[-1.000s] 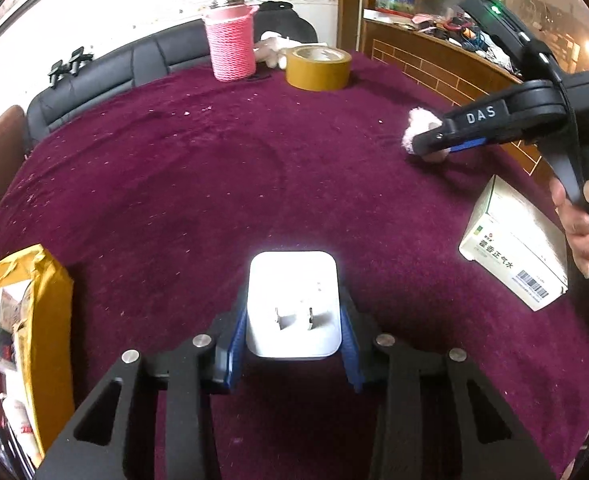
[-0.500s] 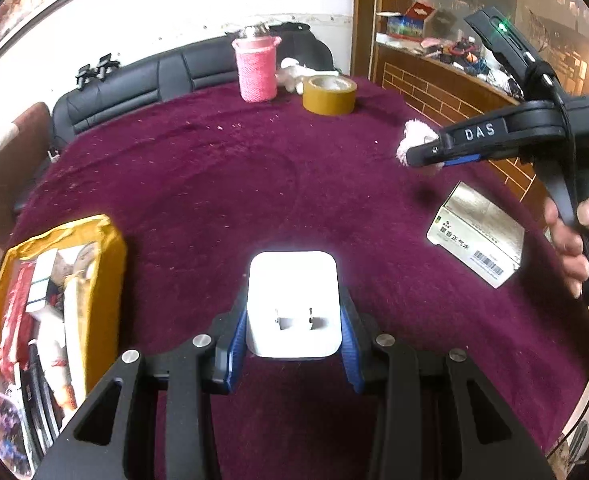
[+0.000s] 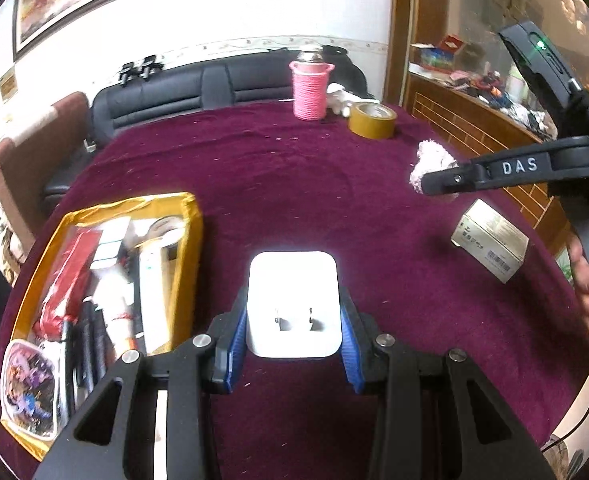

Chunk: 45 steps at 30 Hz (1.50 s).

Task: Organize objects
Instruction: 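Carry the plug adapter and hair tie over the tray with both tools, then lower the plug adapter and hair tie into the tray and open both tools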

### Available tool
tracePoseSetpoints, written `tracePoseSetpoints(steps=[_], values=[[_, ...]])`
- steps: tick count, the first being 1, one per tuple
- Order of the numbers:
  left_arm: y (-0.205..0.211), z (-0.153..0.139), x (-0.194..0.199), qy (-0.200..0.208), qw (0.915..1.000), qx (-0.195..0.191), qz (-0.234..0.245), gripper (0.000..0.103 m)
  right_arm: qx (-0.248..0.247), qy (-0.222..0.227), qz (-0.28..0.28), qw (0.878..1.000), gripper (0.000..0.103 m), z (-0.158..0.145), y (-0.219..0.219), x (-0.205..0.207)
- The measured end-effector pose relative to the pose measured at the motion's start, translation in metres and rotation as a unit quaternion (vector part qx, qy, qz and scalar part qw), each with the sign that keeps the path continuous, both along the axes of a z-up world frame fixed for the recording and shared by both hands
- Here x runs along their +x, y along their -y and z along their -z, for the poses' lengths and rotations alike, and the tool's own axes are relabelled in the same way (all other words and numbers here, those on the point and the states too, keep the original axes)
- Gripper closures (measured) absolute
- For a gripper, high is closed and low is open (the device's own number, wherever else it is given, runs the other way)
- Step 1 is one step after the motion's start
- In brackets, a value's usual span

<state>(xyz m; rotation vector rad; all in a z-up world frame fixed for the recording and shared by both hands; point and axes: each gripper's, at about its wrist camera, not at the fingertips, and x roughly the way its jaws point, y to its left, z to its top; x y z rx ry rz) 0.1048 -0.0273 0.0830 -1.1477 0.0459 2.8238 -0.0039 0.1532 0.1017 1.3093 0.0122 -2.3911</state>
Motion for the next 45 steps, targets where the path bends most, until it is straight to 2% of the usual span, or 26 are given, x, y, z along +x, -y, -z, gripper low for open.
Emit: tracePoseSetpoints(steps=[18, 24, 30, 34, 39, 45], values=[[0.104, 0.007, 0.045, -0.013, 0.9961, 0.047, -0.074, 0.064, 0.025, -0.007, -0.090, 0.996, 0.061, -0.007, 0.127, 0.049], [0.165, 0.004, 0.064, -0.019, 0.9903, 0.058, -0.125, 0.064, 0.018, -0.001, -0.119, 0.993, 0.060, -0.003, 0.165, 0.061], [0.213, 0.013, 0.080, -0.009, 0.9825, 0.071, -0.172, 0.064, 0.010, 0.022, -0.162, 0.986, 0.060, 0.016, 0.208, 0.077], [0.223, 0.024, 0.081, 0.004, 0.9812, 0.080, -0.176, 0.064, 0.015, 0.032, -0.188, 0.982, 0.060, 0.030, 0.230, 0.093], [0.216, 0.030, 0.073, 0.012, 0.9834, 0.078, -0.164, 0.064, 0.035, 0.031, -0.201, 0.979, 0.060, 0.046, 0.245, 0.104], [0.206, 0.037, 0.062, 0.018, 0.9857, 0.064, -0.155, 0.064, 0.079, -0.001, -0.211, 0.974, 0.060, 0.059, 0.254, 0.112]])
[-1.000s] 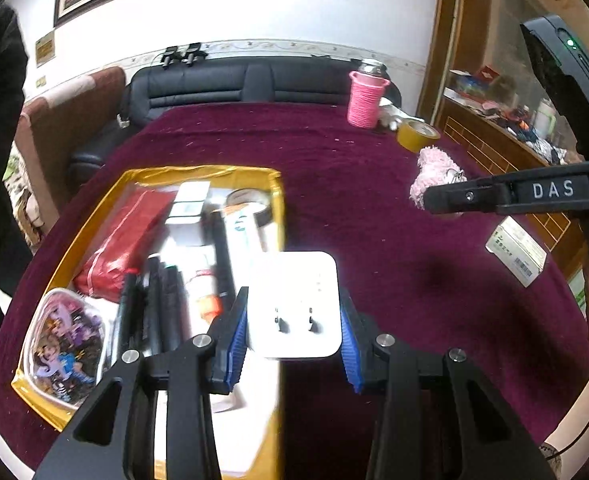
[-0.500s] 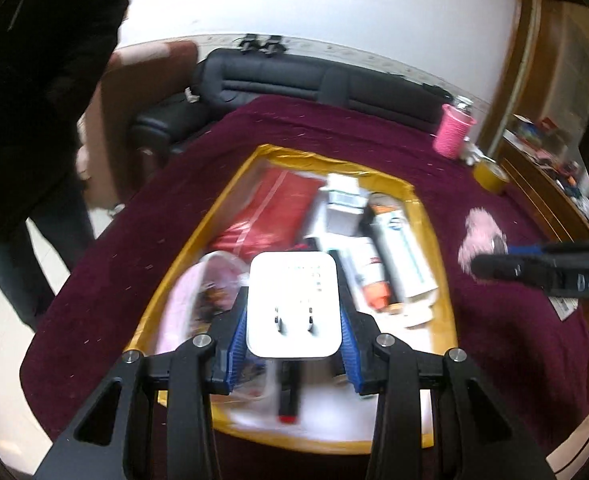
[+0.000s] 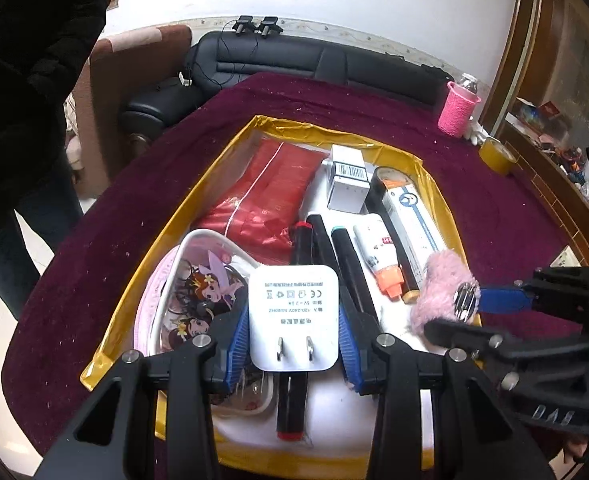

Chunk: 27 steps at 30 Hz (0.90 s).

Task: Organize objects
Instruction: 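Lower the plug adapter and hair tie into the tray and open both tools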

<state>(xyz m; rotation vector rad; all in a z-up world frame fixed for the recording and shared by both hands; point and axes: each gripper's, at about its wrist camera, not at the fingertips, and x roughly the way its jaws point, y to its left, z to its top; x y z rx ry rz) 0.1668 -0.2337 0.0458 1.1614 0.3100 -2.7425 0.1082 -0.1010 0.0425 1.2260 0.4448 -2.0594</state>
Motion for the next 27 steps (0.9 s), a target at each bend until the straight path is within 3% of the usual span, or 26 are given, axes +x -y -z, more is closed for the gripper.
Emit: tracePoseSetpoints(steps=[12, 27], values=[[-0.014, -0.008, -0.030, -0.005, 0.9996, -0.027, 0.009, 0.064, -0.006, -0.051, -0.019, 0.999, 0.059, 0.012, 0.006, -0.003], [-0.018, -0.018, -0.033, -0.027, 0.9978, -0.060, -0.005, 0.064, -0.014, -0.084, -0.027, 0.996, 0.056, 0.016, 0.011, 0.010]])
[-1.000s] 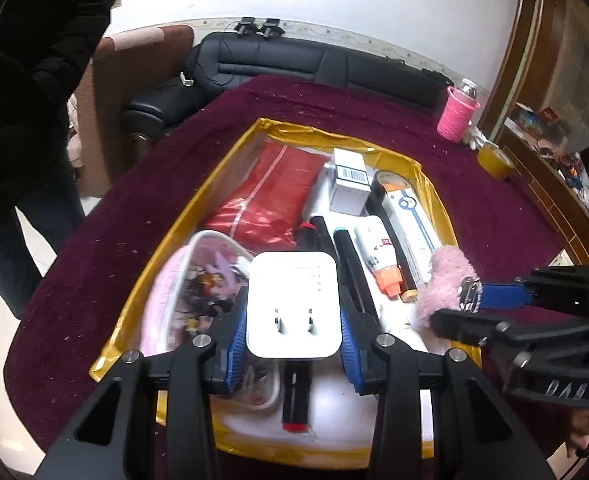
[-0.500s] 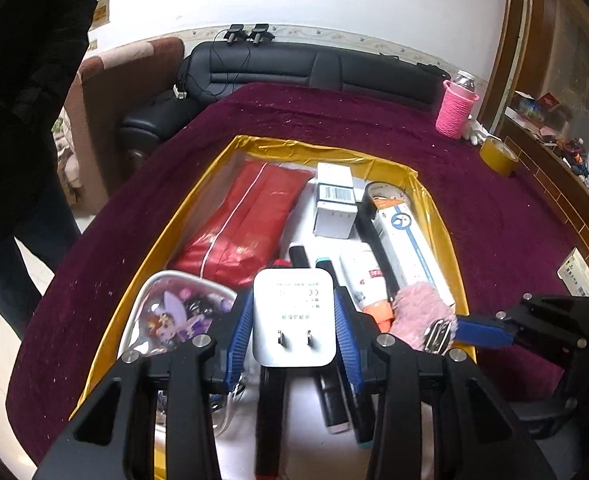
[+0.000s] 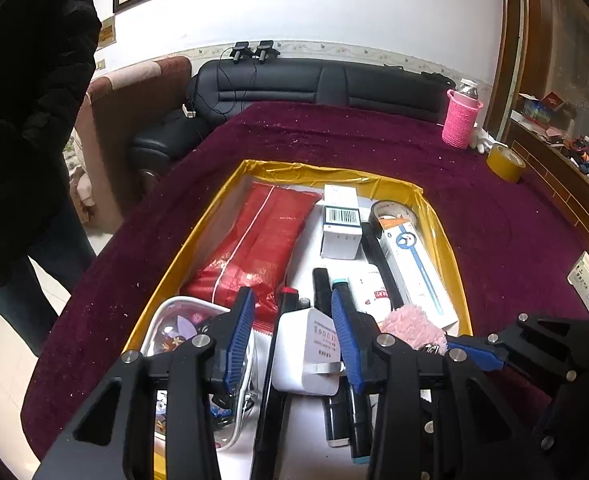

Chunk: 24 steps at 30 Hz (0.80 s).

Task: Organize objects
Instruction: 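Lower the plug adapter and hair tie into the tray and open both tools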

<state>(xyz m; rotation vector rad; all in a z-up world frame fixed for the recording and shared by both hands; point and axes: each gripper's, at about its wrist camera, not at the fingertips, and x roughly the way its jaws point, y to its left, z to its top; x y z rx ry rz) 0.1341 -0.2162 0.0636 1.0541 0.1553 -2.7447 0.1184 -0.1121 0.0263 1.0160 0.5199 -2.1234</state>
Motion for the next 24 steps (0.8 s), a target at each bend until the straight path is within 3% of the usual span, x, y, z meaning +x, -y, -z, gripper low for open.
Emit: tracePoseSetpoints(steps=[5, 12, 20, 24], values=[[-0.002, -0.002, 0.001, -0.004, 1.0000, -0.004, -0.001, 0.063, -0.004, -0.002, 0.000, 1.000, 0.055, 0.001, -0.001, 0.001], [-0.002, -0.003, 0.003, -0.007, 1.0000, -0.001, -0.005, 0.053, -0.012, 0.000, 0.000, 1.000, 0.053, -0.002, -0.005, 0.005], [-0.006, -0.008, 0.008, -0.016, 0.9998, -0.007, -0.011, 0.035, -0.031, 0.002, 0.005, 0.999, 0.049, -0.012, -0.016, 0.009], [-0.008, -0.012, 0.011, -0.020, 0.9996, -0.010, -0.017, 0.020, -0.044, 0.003, 0.009, 0.999, 0.043, -0.017, -0.027, 0.012]])
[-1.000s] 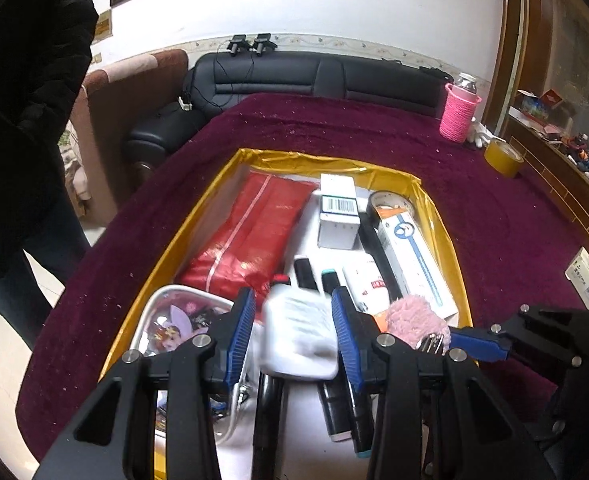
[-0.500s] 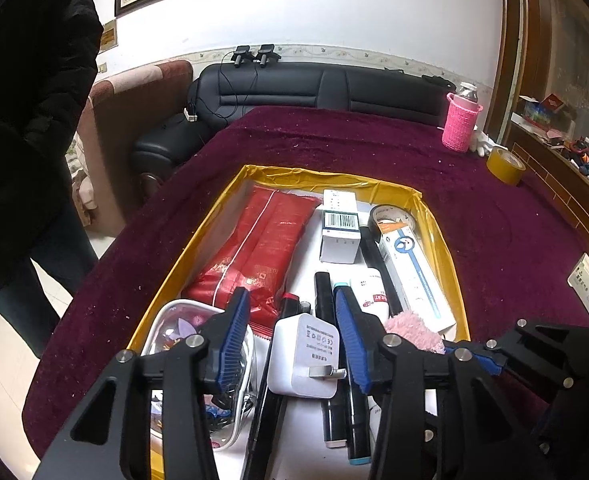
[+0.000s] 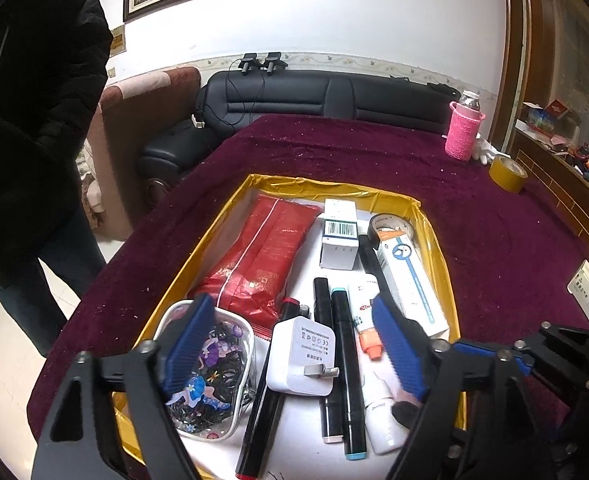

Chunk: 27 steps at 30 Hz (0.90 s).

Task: Organize objects
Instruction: 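Grasp the white instruction leaflet on the table with the right tool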

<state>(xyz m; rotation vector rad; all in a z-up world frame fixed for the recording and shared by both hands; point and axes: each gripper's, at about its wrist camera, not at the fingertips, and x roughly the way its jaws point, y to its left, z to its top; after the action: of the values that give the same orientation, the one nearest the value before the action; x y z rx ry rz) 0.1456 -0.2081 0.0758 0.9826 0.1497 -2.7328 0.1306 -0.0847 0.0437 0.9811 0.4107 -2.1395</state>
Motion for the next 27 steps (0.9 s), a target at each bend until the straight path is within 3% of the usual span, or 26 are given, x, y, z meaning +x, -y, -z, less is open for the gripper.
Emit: tracePoseSetpoints(steps=[5, 11, 15, 17, 21, 24, 27], values=[[-0.004, -0.012, 0.006, -0.014, 0.9999, 0.008, 0.004, 0.016, -0.031, 0.002, 0.027, 0.999, 0.031, -0.012, -0.034, 0.001], [-0.019, -0.024, 0.007, -0.026, 0.9983, 0.037, 0.037, 0.013, -0.050, -0.008, 0.115, 0.992, 0.020, -0.026, -0.116, -0.013], [-0.040, -0.026, -0.001, -0.019, 0.9961, 0.046, 0.073, 0.013, -0.038, -0.027, 0.224, 0.973, 0.014, -0.034, -0.202, -0.041], [-0.048, -0.026, -0.005, -0.018, 0.9946, 0.057, 0.085, 0.013, -0.036, -0.018, 0.290, 0.956, 0.012, -0.037, -0.256, -0.059], [-0.065, -0.024, -0.016, -0.009, 0.9920, 0.075, 0.101, 0.013, -0.023, 0.008, 0.363, 0.931, 0.009, -0.032, -0.326, -0.093], [-0.078, -0.019, -0.024, 0.003, 0.9903, 0.084, 0.111, 0.013, -0.011, 0.030, 0.376, 0.926, 0.009, -0.021, -0.353, -0.120], [-0.091, -0.015, -0.028, 0.013, 0.9892, 0.084, 0.119, 0.013, 0.002, 0.055, 0.361, 0.931, 0.009, -0.006, -0.355, -0.143]])
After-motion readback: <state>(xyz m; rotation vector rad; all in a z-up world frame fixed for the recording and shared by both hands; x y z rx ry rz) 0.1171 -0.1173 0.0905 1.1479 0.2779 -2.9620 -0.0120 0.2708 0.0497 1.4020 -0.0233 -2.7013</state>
